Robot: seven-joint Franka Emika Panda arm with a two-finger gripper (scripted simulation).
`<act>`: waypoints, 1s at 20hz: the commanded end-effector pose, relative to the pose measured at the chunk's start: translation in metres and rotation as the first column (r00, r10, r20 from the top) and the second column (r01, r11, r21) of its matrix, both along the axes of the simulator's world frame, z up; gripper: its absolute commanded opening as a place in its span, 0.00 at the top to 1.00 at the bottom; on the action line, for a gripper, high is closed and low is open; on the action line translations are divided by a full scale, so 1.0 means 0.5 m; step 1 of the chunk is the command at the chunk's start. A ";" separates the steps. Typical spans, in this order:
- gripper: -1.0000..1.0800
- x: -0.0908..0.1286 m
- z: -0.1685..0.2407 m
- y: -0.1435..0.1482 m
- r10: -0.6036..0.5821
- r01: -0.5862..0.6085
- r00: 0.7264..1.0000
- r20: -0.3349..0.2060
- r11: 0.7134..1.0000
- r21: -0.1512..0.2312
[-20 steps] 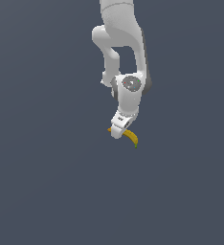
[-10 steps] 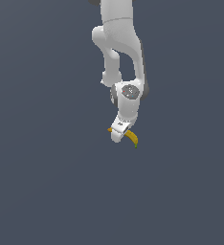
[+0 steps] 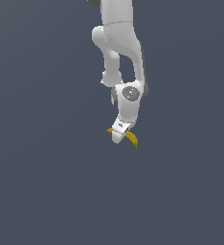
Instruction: Pick up the object and move it to a goal position.
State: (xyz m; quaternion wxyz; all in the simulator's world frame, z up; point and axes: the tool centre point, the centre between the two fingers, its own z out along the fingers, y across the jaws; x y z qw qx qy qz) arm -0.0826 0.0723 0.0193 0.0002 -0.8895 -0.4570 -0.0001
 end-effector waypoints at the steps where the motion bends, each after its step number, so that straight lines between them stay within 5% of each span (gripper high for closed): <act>1: 1.00 0.001 -0.001 -0.004 -0.004 0.004 1.000 0.000 1.000 -0.001; 11: 1.00 0.015 0.000 -0.011 0.000 0.000 1.000 0.000 1.000 0.000; 20: 1.00 0.090 0.004 -0.066 -0.001 0.001 1.000 0.000 1.000 0.000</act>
